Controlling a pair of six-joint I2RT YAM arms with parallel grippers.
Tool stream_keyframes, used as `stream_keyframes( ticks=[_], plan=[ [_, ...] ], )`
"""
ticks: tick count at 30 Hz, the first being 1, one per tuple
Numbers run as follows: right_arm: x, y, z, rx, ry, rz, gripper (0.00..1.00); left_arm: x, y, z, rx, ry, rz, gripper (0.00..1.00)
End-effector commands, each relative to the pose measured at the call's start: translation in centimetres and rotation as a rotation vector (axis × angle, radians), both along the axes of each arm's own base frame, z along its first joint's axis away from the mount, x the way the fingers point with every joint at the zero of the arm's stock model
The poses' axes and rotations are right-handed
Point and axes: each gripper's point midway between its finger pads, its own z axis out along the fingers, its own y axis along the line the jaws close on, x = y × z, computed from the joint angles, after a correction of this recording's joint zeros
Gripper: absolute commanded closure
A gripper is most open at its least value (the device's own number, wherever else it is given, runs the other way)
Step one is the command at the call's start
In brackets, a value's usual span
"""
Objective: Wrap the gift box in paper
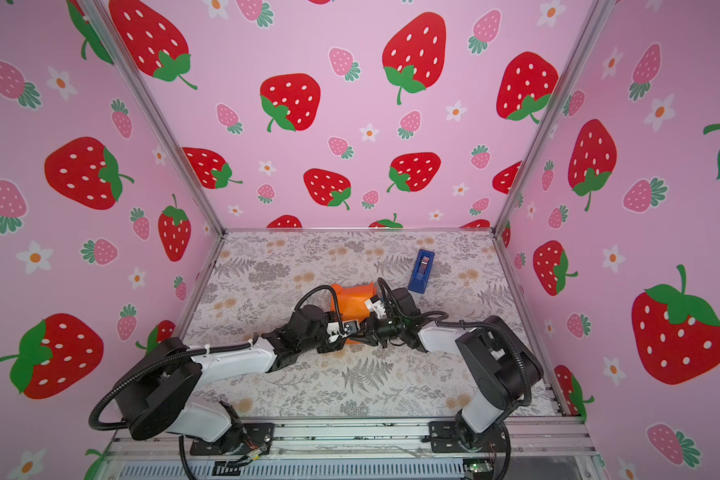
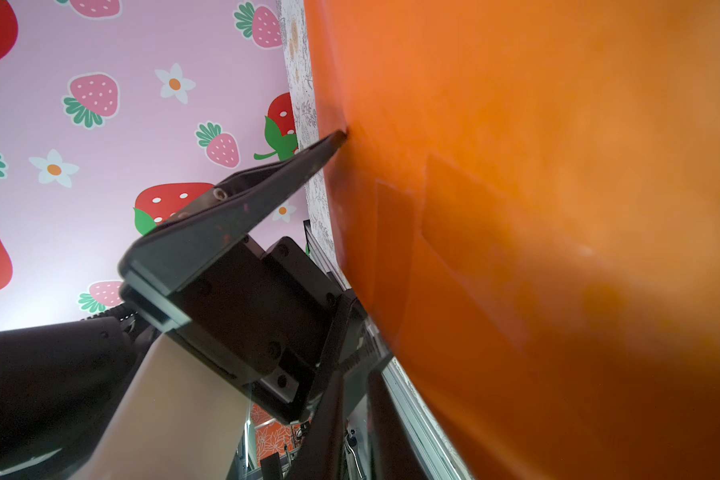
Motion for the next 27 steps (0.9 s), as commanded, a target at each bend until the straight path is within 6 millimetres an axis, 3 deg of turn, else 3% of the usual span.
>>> stream_keyframes(
  ticks=[1, 16, 26, 27],
  plan=[
    [0.0, 0.2, 0.0, -0.001, 0.0, -0.006, 0.8, -0.5, 0.7, -1.2, 0.047, 0.054, 0.004, 0.31],
    [-0.1, 0.3, 0.7, -0.005, -0.005, -0.001, 0.57, -0.5, 0.8, -1.2, 0.049, 0.057, 0.006, 0.31],
    [-0.5, 0.7, 1.1, -0.004, -0.004, 0.01, 0.49, -0.5, 0.8, -1.3, 0.05, 0.057, 0.005, 0.31],
    [-0.5, 0.6, 1.2, -0.006, -0.008, 0.008, 0.44, -0.5, 0.7, -1.3, 0.05, 0.057, 0.004, 0.31]
  ],
)
